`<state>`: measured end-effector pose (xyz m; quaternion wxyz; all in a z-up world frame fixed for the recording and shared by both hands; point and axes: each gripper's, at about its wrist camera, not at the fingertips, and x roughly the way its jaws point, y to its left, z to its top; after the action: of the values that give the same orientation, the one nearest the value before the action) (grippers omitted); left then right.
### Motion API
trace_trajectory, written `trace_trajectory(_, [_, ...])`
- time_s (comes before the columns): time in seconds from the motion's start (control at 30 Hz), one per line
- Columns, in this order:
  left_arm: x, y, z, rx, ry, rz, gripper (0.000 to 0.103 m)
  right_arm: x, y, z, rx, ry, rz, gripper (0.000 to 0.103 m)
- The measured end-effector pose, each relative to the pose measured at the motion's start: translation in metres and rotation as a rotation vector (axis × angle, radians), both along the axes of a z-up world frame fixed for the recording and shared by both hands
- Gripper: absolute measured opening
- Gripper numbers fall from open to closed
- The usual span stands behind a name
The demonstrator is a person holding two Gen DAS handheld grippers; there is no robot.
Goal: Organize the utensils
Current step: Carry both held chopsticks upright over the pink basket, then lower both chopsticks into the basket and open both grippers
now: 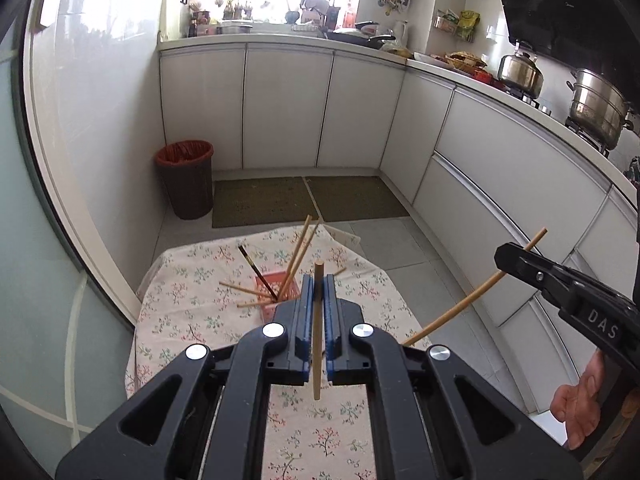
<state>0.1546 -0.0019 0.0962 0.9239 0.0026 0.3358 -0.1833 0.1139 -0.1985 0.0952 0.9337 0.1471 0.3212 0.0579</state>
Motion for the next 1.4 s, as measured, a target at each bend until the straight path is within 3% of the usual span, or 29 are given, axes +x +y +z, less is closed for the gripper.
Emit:
trace_trajectory(0.13, [0.03,-0.004,0.019,0.003,-0.056,0.054,0.004,0.02,-0.001,0.014,0.003,-0.052,-0.005,0.005])
trace_trajectory(0.27, [0.066,-0.007,0.018,0.004,-0.077,0.102,0.004,0.044,-0.002,0.013,0.03,-0.082,-0.002,0.005])
trace_trajectory(0.5, [0.137,-0.02,-0.024,0.027,-0.054,0.153,0.004,0.084,-0.002,-0.008,0.054,-0.088,0.004,0.006])
trace_trajectory(0.63, [0.169,-0.023,-0.065,0.008,0.034,0.145,0.008,0.103,0.003,-0.027,0.053,-0.08,0.01,0.006])
trace_trajectory(0.73, [0.163,-0.013,-0.077,-0.014,0.037,0.145,0.015,0.115,0.007,-0.04,0.06,-0.065,0.014,0.006])
trace_trajectory(0.87, [0.136,0.006,-0.056,-0.005,-0.066,0.165,0.017,0.126,0.018,-0.051,0.063,-0.061,0.021,0.006])
trace_trajectory(1.0, [0.116,0.03,-0.034,-0.034,-0.118,0.206,0.019,0.137,0.033,-0.06,0.039,-0.06,0.026,0.006])
trace_trajectory(1.2, [0.105,0.058,-0.025,-0.063,-0.128,0.232,0.021,0.161,0.054,-0.08,0.014,-0.051,0.027,0.005])
trace_trajectory(1.4, [0.107,0.073,-0.035,-0.071,-0.101,0.255,0.025,0.184,0.078,-0.11,-0.05,-0.041,0.04,0.007])
